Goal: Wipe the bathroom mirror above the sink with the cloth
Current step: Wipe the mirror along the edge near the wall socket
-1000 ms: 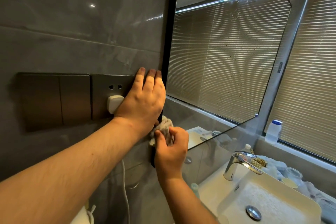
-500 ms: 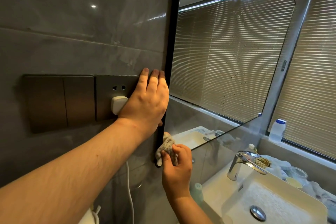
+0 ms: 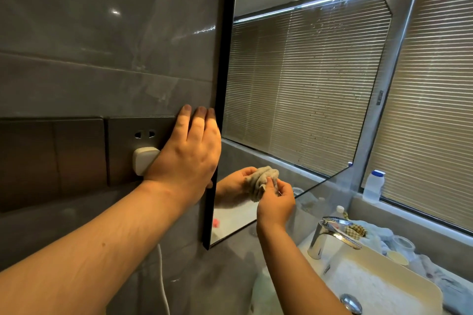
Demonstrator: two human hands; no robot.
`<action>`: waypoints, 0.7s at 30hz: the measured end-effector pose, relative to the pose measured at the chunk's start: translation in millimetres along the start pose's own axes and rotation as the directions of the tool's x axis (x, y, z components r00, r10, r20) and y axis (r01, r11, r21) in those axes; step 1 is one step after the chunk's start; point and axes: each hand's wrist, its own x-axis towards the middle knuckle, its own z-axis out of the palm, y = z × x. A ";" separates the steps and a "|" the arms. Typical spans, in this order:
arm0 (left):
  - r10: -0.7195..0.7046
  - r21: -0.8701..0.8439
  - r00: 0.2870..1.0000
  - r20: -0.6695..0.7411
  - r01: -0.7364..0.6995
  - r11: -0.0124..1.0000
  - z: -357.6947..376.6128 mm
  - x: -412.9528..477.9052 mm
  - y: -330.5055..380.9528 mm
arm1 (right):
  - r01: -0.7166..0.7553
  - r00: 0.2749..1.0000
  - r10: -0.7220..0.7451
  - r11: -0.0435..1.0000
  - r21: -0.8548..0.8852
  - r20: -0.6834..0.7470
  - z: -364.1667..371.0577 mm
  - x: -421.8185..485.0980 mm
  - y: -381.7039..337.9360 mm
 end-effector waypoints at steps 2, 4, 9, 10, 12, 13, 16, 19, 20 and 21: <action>0.003 -0.010 1.000 0.002 -0.003 1.000 0.9 0.1 0.4 | -0.038 0.999 0.038 0.999 -0.009 -0.024 -0.7 11.9 3.7; 0.012 -0.017 1.000 0.016 -0.012 1.000 3.1 0.7 0.6 | -0.029 0.999 0.028 0.999 -0.044 -0.021 -1.0 10.6 7.8; -0.011 -0.028 0.999 0.040 0.012 1.000 1.2 0.3 -1.2 | 0.145 0.985 -0.138 0.987 -0.063 0.107 -8.8 -40.5 15.2; -0.007 -0.030 0.999 0.033 0.008 1.000 0.5 -0.1 -1.5 | 0.213 0.967 -0.201 0.975 -0.068 0.158 -11.3 -55.4 18.9; -0.004 -0.024 1.000 0.024 0.004 1.000 -1.6 -0.5 -2.4 | 0.318 0.928 -0.293 0.944 -0.082 0.229 -15.3 -77.8 24.1; -0.002 -0.020 1.000 0.024 0.003 1.000 -2.3 -0.7 -2.8 | 0.339 0.922 -0.312 0.937 -0.085 0.231 -15.6 -79.7 28.0; 0.004 -0.029 1.000 0.017 -0.004 1.000 -1.9 -1.4 -2.0 | 0.289 0.940 -0.279 0.957 -0.022 0.197 -14.0 -68.0 27.1; 0.015 -0.025 1.000 0.016 -0.015 1.000 -0.1 -1.5 -1.4 | 0.339 0.923 -0.328 0.941 -0.022 0.200 -14.5 -55.3 24.7; 0.011 -0.020 1.000 0.019 -0.010 1.000 -0.2 -1.2 -1.4 | 0.337 0.926 -0.324 0.941 -0.037 0.194 -14.6 -50.8 23.3; 0.008 -0.015 1.000 0.021 -0.008 1.000 -0.4 -0.9 -1.3 | 0.326 0.933 -0.314 0.944 -0.049 0.174 -13.9 -44.3 22.1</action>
